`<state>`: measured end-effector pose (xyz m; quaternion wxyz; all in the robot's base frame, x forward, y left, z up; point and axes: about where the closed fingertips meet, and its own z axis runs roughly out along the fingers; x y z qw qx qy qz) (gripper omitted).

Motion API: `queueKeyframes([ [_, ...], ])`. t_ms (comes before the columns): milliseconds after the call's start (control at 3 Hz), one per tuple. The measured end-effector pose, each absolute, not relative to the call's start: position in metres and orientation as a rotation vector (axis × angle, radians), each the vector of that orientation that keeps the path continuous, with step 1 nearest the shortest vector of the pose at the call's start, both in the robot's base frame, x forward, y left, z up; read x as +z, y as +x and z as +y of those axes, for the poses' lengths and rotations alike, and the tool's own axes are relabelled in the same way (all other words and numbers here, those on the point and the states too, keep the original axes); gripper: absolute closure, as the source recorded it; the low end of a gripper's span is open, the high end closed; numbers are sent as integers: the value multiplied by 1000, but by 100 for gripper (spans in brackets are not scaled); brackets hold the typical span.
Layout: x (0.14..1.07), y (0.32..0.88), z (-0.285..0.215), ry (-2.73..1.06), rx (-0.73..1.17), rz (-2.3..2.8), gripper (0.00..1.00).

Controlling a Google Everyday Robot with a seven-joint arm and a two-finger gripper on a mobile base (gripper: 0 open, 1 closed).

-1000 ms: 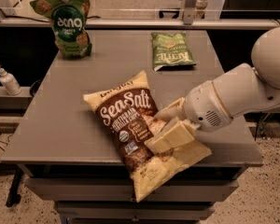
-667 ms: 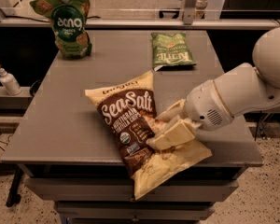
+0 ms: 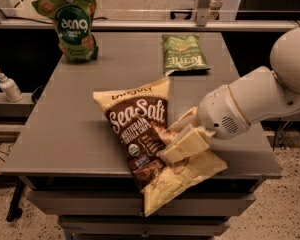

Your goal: Move brown chip bag near green rice chip bag

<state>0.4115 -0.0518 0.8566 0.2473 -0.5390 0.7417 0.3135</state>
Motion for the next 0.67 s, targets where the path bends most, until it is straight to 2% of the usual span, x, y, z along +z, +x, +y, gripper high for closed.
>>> queueKeyframes([
  [667, 928, 465, -76, -1398, 738, 1969, 100],
])
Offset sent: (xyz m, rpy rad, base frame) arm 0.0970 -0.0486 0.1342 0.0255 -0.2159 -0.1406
